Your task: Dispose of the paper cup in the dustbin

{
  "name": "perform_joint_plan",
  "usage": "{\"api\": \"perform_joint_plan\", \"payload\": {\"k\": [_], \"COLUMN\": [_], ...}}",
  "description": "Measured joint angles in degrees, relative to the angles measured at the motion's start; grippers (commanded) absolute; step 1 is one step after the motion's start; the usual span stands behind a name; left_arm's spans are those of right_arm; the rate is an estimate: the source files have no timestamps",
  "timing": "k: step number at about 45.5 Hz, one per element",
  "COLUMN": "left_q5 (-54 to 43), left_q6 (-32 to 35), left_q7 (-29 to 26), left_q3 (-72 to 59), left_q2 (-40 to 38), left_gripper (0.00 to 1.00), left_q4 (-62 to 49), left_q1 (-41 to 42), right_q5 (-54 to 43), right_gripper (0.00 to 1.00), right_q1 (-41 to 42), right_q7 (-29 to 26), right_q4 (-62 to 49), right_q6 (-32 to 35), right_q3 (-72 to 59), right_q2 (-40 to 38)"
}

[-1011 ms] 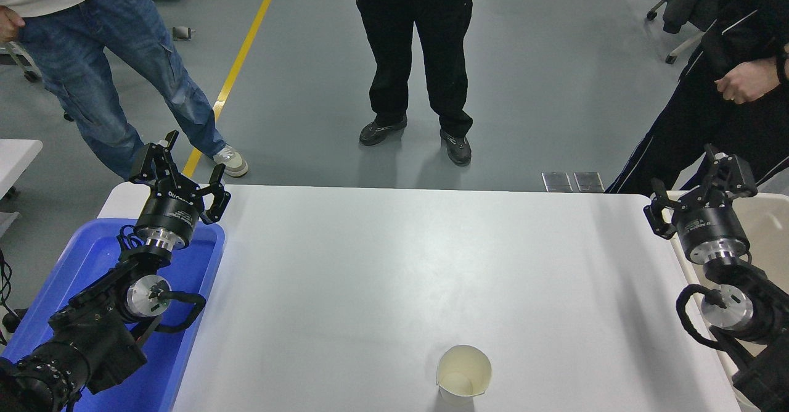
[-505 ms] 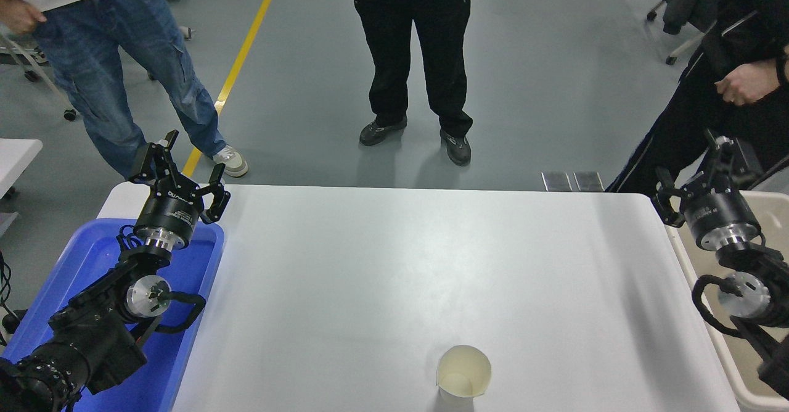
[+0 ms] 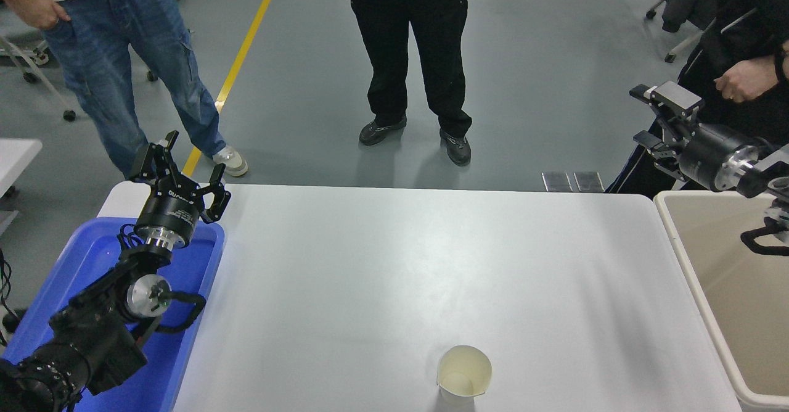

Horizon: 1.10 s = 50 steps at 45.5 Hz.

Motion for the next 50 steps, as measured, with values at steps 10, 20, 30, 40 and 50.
{"api": "perform_joint_plan", "payload": {"k": [10,20,30,40,50], "left_q5": [0.00,0.00,0.00,-0.01,0.00], "left_q6": [0.00,0.00,0.00,0.00,0.00], "left_q7": [0.00,0.00,0.00,0.00,0.00], "left_q3": [0.00,0.01,0.02,0.01,0.01], "left_q2": [0.00,0.00,0.00,0.00,0.00], "left_gripper": [1.00,1.00,1.00,1.00,1.00], "left_q4": [0.01,0.01,0.00,0.00,0.00], "left_q1": [0.00,-0.01,-0.01,-0.01,-0.01], "right_q5": [-11.60,-22.94,-28.85,-31.94,-33.27], "right_gripper": [1.00,1.00,1.00,1.00,1.00], "right_q1": [9.64,17.29,22.80,25.36,24.22], "right_q7": [0.01,0.06,0.13,0.16,0.17], "right_q4": [4.96,12.10,18.82,21.83,22.51], "right_q6": [4.16,5.69,6.24,6.60,6.73], "right_q3": [-8.67,-17.81,-25.61,-32.11,-35.69], "right_q2": [2.12,7.09,13.20,21.03,26.68]}}
